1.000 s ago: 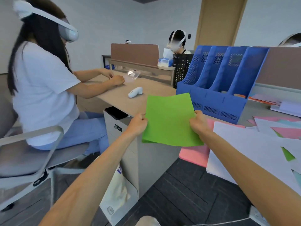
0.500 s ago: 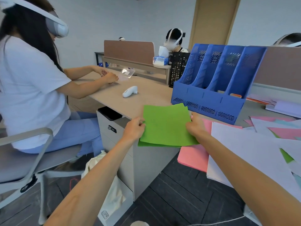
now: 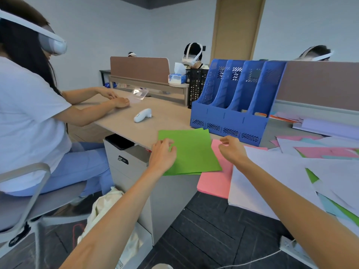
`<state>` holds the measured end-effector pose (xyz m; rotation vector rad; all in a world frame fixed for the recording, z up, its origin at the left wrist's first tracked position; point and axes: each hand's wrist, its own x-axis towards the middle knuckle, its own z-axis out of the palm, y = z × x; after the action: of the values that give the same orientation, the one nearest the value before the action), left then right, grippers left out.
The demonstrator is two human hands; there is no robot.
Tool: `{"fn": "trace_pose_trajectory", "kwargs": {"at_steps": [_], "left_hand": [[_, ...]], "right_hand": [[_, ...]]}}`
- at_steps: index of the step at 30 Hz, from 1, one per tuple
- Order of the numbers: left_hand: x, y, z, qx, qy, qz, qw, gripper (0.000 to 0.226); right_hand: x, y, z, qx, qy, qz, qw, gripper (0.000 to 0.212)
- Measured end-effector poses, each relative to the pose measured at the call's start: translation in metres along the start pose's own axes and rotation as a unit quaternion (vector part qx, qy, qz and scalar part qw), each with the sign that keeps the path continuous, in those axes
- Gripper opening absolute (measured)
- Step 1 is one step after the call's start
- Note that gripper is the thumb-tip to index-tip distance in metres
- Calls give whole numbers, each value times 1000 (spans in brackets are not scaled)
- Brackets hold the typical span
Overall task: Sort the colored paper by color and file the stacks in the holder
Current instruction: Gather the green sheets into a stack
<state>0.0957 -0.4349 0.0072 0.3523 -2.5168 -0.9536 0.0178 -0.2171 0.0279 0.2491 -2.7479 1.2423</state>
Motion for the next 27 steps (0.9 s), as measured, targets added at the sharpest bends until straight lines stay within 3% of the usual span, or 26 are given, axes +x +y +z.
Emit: {"fn": "trace_pose_trajectory", "kwargs": {"at_steps": [3, 6, 10, 13, 20, 27], "left_hand": [[-10, 17, 12, -3, -31, 53, 998, 29], [-19, 29, 26, 1, -117, 120, 986, 30], [-27, 46, 40, 117, -192, 188, 956, 53], [-27, 49, 44, 173, -223, 191, 940, 66], [-26, 49, 41, 239, -202, 251, 916, 59], [-27, 55, 41, 382, -131, 375, 834, 37]], "right_hand": [[-11, 5, -10, 16, 5, -6, 1000, 34], [-23, 17, -19, 10, -3, -11, 1000, 33], [-34, 28, -22, -62, -53, -29, 996, 37], [-37, 29, -16, -87, -78, -42, 992, 38], [-51, 35, -39, -115, -67, -95, 986, 33], [-87, 45, -51, -166, -87, -179, 966, 32]]}}
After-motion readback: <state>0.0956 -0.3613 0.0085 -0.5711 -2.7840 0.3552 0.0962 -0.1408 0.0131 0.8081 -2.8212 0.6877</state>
